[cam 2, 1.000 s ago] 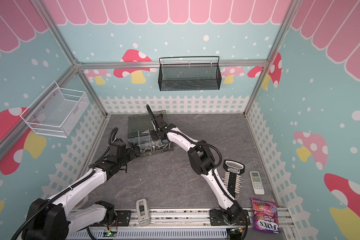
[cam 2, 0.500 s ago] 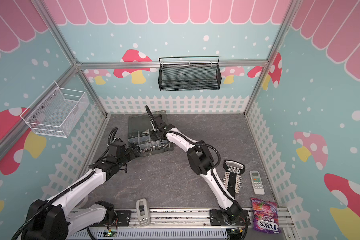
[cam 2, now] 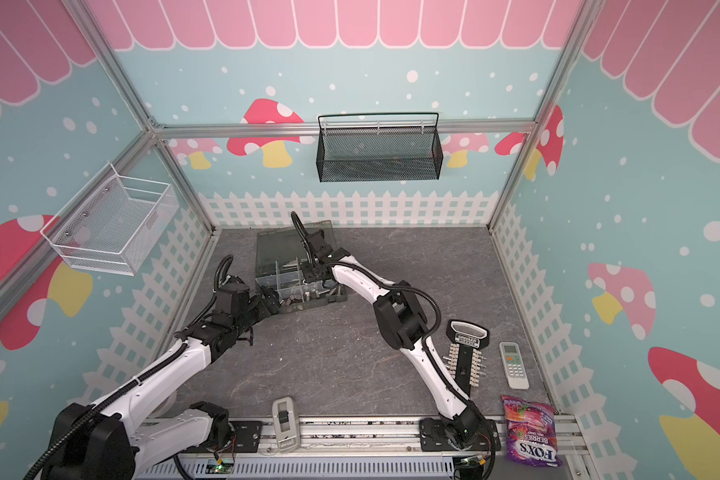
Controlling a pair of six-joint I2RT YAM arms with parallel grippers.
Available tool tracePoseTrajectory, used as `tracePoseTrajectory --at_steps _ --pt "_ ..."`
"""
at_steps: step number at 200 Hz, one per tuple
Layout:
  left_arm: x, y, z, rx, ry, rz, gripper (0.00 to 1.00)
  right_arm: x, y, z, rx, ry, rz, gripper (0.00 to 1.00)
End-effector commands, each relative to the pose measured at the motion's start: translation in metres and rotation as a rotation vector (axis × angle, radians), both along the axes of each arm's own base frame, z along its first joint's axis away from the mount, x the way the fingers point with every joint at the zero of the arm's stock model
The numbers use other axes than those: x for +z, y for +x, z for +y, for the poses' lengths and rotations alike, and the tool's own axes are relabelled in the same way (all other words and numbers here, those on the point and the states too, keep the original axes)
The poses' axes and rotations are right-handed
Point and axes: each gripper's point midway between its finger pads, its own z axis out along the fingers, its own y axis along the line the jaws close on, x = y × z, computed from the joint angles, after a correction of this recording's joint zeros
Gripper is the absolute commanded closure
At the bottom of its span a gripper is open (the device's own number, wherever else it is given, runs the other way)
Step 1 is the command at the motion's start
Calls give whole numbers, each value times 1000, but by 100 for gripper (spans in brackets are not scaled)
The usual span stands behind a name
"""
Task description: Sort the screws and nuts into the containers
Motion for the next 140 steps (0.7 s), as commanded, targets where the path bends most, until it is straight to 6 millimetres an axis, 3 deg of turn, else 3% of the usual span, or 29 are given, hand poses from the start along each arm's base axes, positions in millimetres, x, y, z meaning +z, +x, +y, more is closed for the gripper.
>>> tracePoseTrajectory --at_steps 1,62,91,140 --pt "-1 -5 9 37 12 3 0 32 -3 -7 -11 -3 -44 70" --pt "4 -8 14 47 28 -6 0 63 -13 -32 -66 -19 -93 68" --pt "5 -10 17 55 39 -12 0 72 -23 -49 -104 -27 -113 62" --pt "13 -13 24 72 59 -38 0 84 -38 -90 -199 -64 -156 37"
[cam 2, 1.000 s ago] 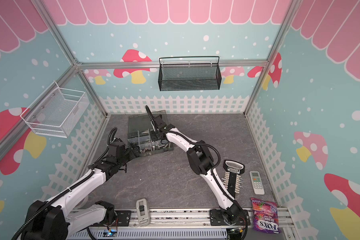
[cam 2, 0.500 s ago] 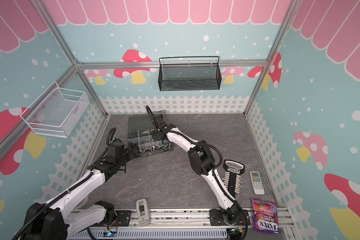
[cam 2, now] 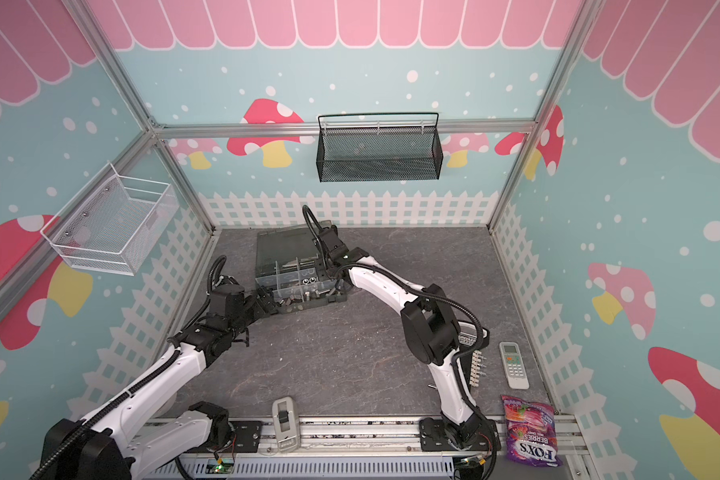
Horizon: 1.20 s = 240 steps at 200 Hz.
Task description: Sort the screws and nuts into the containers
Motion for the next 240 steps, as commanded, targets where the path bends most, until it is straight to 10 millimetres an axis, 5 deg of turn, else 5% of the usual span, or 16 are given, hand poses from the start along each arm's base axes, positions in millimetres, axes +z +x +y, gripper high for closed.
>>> tracePoseTrajectory --at_steps 1,67,131,240 --pt "-3 -7 12 33 37 5 0 14 -1 -20 -74 -15 -55 36" --pt "7 -11 20 52 59 -36 0 21 -26 -92 -245 -78 -128 0" --pt "16 -15 33 81 115 -70 0 13 -54 -184 -439 -159 -161 2" --pt "60 -27 89 250 436 -280 0 28 -88 -314 -670 -148 -460 2"
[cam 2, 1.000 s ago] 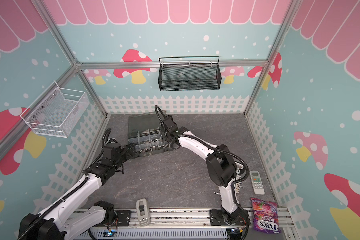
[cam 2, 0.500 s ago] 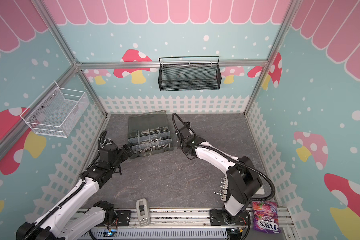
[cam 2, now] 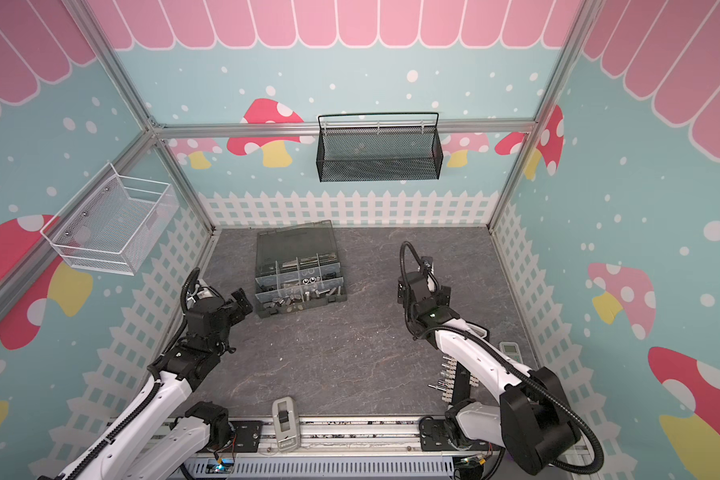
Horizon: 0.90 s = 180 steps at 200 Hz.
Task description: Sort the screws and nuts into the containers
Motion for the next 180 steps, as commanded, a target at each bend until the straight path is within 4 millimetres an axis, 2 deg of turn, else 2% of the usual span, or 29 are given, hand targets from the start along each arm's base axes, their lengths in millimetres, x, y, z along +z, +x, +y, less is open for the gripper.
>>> tracePoseTrajectory --at_steps 1,63,100,165,180 --pt "13 -2 18 64 112 -67 0 16 0 -20 -43 -20 -137 2" --pt "5 4 28 63 278 -159 0 4 -25 -72 -139 -59 -313 2" --pt "-8 17 35 32 279 -153 0 15 -31 -86 -146 -69 -414 2" --pt "-31 49 32 -83 286 -143 0 0 -36 -117 -190 -77 -440 2" --pt "-36 55 24 -136 280 -151 0 0 -38 -123 -201 -71 -466 2"
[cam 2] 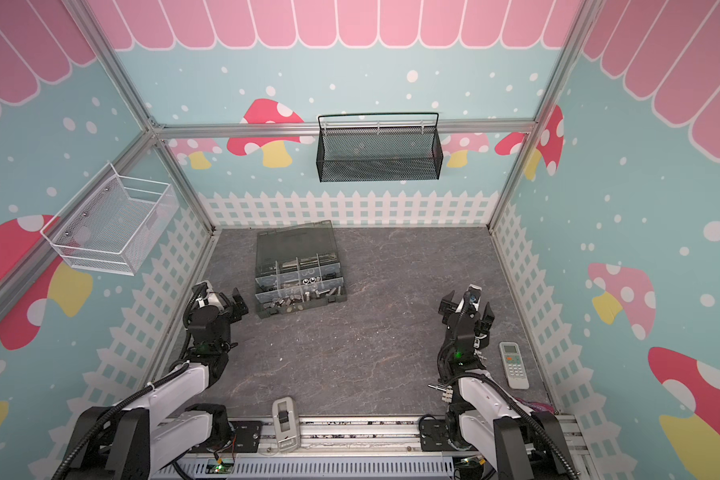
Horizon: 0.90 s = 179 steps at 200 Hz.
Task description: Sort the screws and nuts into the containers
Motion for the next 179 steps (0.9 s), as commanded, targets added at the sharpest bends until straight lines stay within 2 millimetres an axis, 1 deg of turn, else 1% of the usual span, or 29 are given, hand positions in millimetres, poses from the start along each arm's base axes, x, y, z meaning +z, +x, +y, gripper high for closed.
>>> tracePoseTrajectory --at_steps 1,19,25,32,44,45,48,65,83,90,109,111,115,142,150,156,162,170,179 --pt "11 13 -13 -102 18 -66 0 11 -1 -5 13 -8 -84 2" --pt "6 17 -16 -127 18 -75 0 10 -3 -10 7 -14 -98 2" --pt "7 20 -17 -135 22 -79 0 10 -4 -12 6 -15 -101 2" --pt "5 22 -20 -154 15 -56 0 10 -5 -14 5 -16 -110 2" --pt "3 25 -23 -177 15 -41 0 15 -5 -17 1 -16 -135 2" --pt "3 25 -24 -179 15 -43 0 10 -8 -17 0 -17 -122 2" --pt "3 26 -24 -182 17 -45 0 5 -10 -18 1 -17 -114 2" --pt "3 28 -33 -231 1 -48 1 3 -14 -22 -5 -9 -130 2" --pt "7 28 -44 -292 -23 -131 0 -2 -14 -23 4 7 -131 2" --pt "5 31 -47 -312 -17 -134 0 -4 -13 -22 13 11 -127 2" --pt "-9 40 -47 -312 -29 -92 0 -4 -9 -18 44 11 -132 2" --pt "-4 41 -48 -317 -24 -112 0 -3 -9 -18 48 10 -133 2" --pt "-4 43 -50 -328 -22 -117 0 -2 -8 -17 54 7 -138 2" --pt "-19 51 -55 -364 -22 -77 0 -3 0 -12 93 -14 -145 2" --pt "-20 54 -59 -385 -20 -79 0 -3 3 -9 110 -19 -149 2" --pt "-21 55 -61 -398 -22 -59 0 -5 5 -8 123 -23 -148 2" --pt "-27 56 -63 -410 -27 -17 0 -5 8 -6 134 -29 -148 2" --pt "-27 59 -66 -434 -25 -8 0 -3 12 -2 165 -46 -149 2" --pt "-29 65 -71 -462 -24 8 0 -6 16 6 209 -52 -128 2"
